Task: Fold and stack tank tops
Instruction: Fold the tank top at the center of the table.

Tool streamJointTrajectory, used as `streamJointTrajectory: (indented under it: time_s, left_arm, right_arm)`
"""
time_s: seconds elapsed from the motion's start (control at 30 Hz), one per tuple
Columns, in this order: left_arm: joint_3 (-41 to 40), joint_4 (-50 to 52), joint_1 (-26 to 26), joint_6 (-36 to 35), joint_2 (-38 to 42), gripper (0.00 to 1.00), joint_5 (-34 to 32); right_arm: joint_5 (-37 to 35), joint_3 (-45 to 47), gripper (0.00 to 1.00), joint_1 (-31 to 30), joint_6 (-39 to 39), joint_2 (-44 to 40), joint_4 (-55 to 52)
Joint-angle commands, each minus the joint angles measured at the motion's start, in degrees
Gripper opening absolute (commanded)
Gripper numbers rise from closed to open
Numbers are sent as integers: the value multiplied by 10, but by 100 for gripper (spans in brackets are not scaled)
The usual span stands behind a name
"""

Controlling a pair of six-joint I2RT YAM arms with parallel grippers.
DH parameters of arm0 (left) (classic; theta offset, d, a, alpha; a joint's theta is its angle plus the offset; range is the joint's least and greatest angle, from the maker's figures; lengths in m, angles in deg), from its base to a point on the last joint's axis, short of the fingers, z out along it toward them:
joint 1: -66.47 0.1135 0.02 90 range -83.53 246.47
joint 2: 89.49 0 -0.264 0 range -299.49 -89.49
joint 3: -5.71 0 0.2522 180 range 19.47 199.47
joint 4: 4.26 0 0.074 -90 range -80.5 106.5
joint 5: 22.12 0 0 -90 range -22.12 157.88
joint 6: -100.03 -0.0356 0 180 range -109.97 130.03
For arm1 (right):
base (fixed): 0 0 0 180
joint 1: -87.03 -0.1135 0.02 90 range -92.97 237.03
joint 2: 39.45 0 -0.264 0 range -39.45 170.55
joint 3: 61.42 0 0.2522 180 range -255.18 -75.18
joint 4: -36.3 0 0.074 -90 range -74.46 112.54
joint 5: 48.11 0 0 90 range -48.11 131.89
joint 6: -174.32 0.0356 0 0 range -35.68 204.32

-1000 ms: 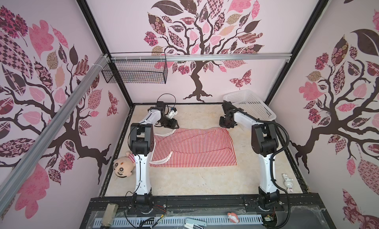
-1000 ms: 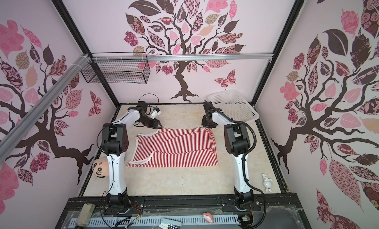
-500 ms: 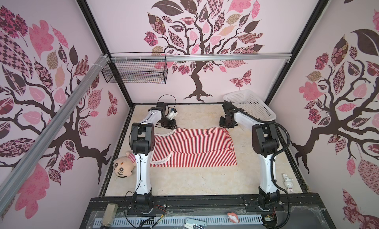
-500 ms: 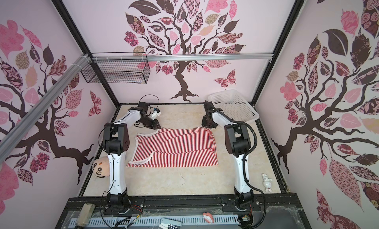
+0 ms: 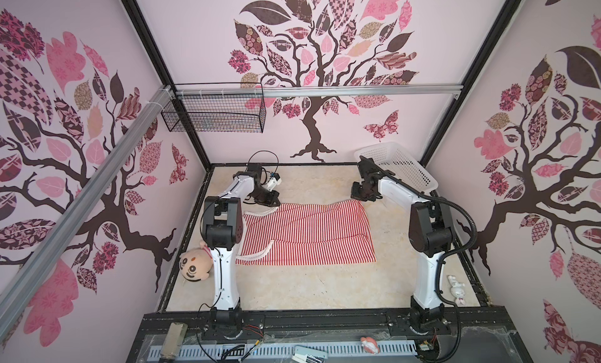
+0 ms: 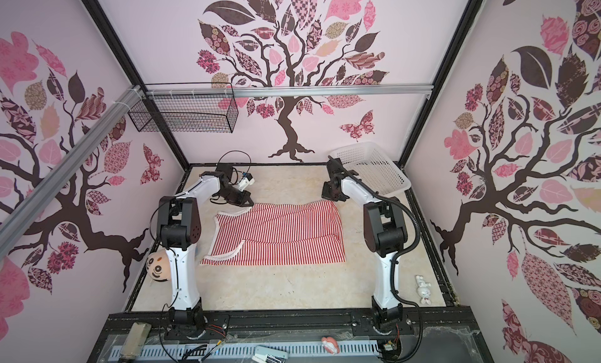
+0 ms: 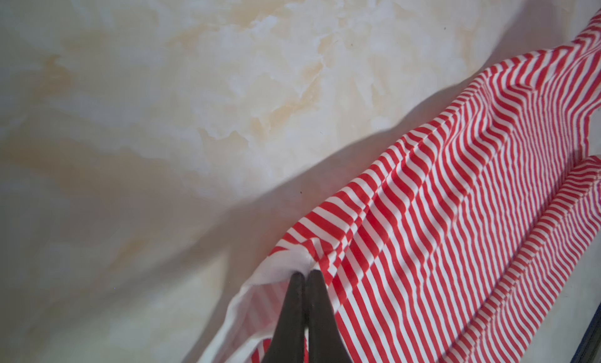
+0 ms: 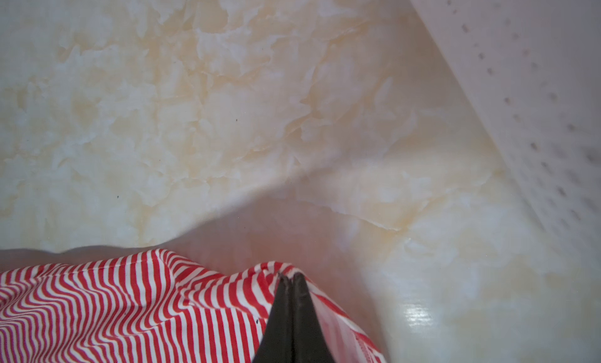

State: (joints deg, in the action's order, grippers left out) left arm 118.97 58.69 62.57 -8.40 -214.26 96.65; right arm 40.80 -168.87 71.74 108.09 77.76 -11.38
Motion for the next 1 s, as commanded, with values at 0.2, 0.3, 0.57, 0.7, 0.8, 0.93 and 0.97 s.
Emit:
streamJointTrajectory:
  time_s: [0.2,0.3,0.57,0.7,0.8,0.93,0.97]
  left_arm:
    - [-71,-28,6,-13,107,0,20]
    - [-84,-23,7,-18,116,0,17]
    - [-145,-30,13,-30,161,0,19]
    - [-177,-37,17,-31,180,0,22]
    - [-195,-39,19,-30,192,1,30]
    - [-221,-41,19,-31,217,1,39]
    - [-232,-45,19,-31,225,1,39]
  right_arm:
    - [-12,61,5,3,-3,-82,14]
    - [-7,79,5,3,-1,-100,16]
    - [27,150,6,3,7,-159,35]
    - [26,183,6,4,8,-182,41]
    - [25,202,6,3,5,-194,42]
    - [28,231,6,4,6,-211,50]
    - [28,237,6,4,5,-216,51]
